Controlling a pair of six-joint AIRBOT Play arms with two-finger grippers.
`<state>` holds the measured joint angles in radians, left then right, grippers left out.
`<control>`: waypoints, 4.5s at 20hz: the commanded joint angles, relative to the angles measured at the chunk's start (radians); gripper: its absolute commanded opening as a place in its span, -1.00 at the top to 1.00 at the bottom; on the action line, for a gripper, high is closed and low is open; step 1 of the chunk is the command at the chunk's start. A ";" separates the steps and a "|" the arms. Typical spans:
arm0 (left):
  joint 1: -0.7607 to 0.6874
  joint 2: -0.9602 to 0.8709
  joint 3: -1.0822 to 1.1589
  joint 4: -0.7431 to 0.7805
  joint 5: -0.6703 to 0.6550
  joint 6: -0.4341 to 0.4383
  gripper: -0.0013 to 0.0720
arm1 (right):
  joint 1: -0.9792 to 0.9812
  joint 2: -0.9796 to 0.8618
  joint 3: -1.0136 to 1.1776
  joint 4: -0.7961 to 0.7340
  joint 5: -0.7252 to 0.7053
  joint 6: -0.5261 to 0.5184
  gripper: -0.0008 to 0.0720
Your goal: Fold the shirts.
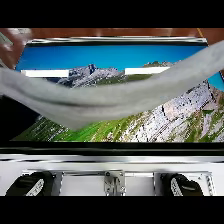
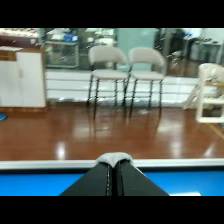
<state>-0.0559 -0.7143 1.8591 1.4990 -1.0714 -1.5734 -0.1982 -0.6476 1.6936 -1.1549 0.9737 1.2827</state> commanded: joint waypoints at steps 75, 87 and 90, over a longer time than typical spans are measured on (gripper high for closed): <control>-0.079 0.000 -1.008 -0.458 0.471 0.152 0.86 | 0.100 -0.314 -0.986 0.577 0.255 -0.216 0.83; 0.101 0.284 -0.261 -0.359 0.615 0.114 0.85 | 0.100 -0.076 0.275 -0.021 0.136 0.174 0.83; 0.101 0.309 -0.261 -0.287 0.526 0.114 0.85 | 0.100 -0.079 0.277 -0.026 0.310 0.263 0.83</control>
<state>0.0410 -0.4377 1.5654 1.1557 -0.4877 -1.4544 -0.0990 -0.7292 1.9053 -1.1358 1.1477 1.4380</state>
